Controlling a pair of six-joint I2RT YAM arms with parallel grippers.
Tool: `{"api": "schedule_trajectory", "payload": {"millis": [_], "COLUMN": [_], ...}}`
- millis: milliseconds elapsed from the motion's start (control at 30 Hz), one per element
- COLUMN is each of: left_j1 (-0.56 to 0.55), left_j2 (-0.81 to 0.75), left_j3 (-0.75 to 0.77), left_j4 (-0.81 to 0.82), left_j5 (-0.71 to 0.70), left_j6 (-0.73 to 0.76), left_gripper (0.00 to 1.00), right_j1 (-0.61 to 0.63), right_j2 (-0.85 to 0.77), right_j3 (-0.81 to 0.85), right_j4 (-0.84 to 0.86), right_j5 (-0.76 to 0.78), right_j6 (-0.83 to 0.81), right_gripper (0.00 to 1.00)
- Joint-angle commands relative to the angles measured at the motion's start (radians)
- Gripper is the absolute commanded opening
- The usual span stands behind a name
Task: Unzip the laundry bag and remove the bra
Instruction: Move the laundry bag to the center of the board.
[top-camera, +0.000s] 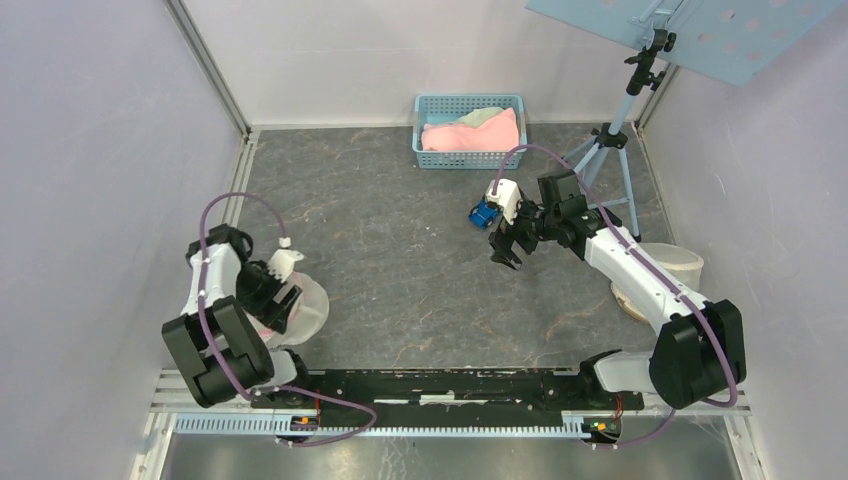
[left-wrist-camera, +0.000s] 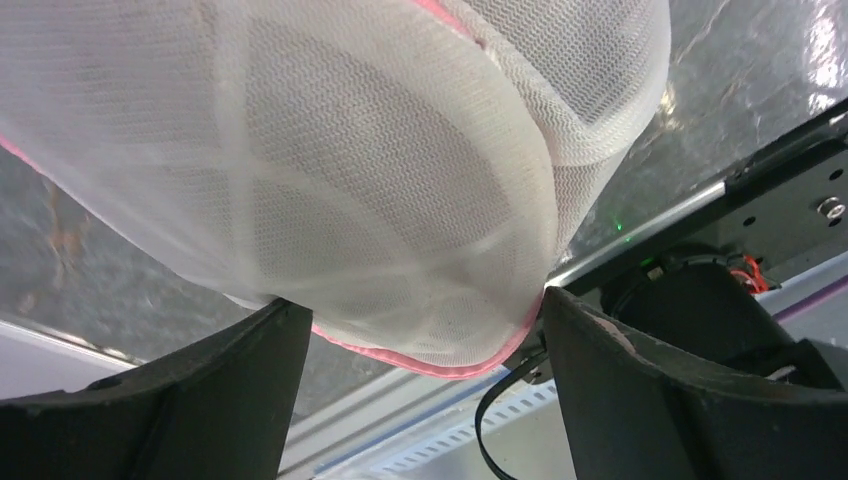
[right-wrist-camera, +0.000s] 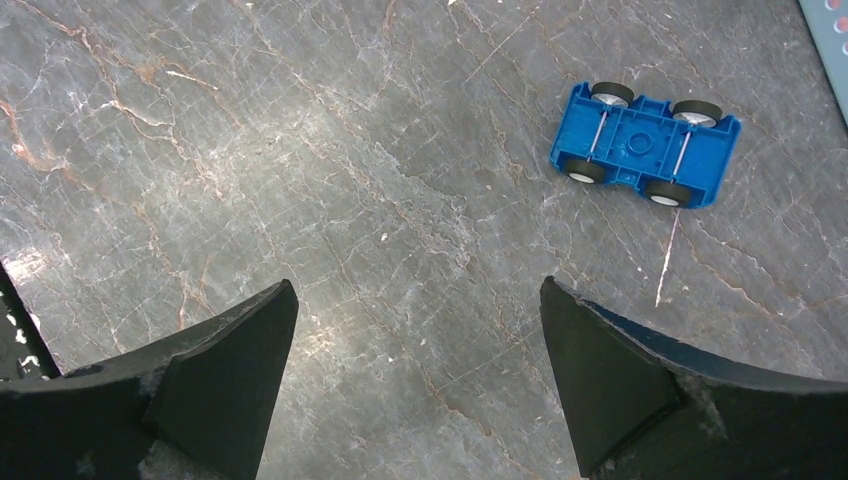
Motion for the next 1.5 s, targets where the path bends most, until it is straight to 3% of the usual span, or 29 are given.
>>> {"api": "schedule_trajectory", "payload": {"millis": [0,267,500,633,800,1067,1467], "left_j1": [-0.165,-0.457,-0.717,-0.793,-0.769,-0.553,-0.516], "left_j2": [0.04,0.191,0.364,0.374,0.288,0.177,0.142], "left_j3": [0.002,0.093,0.275,0.333,0.371,0.342,0.143], "left_j4": [0.125,0.292,0.318,0.319,0.299,0.233,0.39], "left_j5": [0.074,0.111,0.114,0.117,0.199,0.447,0.382], "left_j6": [-0.173,-0.386,-0.513,-0.524,-0.504,-0.56,-0.711], "left_gripper": [0.9,0.88,0.85,0.87,1.0,1.0,0.94], "right_j1": [0.006,0.007,0.006,0.006,0.009,0.108,0.311], "right_j2": [0.005,-0.005,0.002,0.01,0.045,0.169,0.507], "right_j3": [0.044,0.025,0.035,0.041,0.058,0.147,0.395], "right_j4": [0.006,-0.017,-0.029,-0.036,-0.025,0.061,0.213], "right_j5": [-0.041,-0.029,-0.032,-0.023,-0.061,-0.062,-0.083], "right_j6": [-0.001,-0.013,-0.011,-0.018,-0.008,0.078,0.152], "right_gripper": [0.98,0.98,0.98,0.98,0.98,0.98,0.98]}}
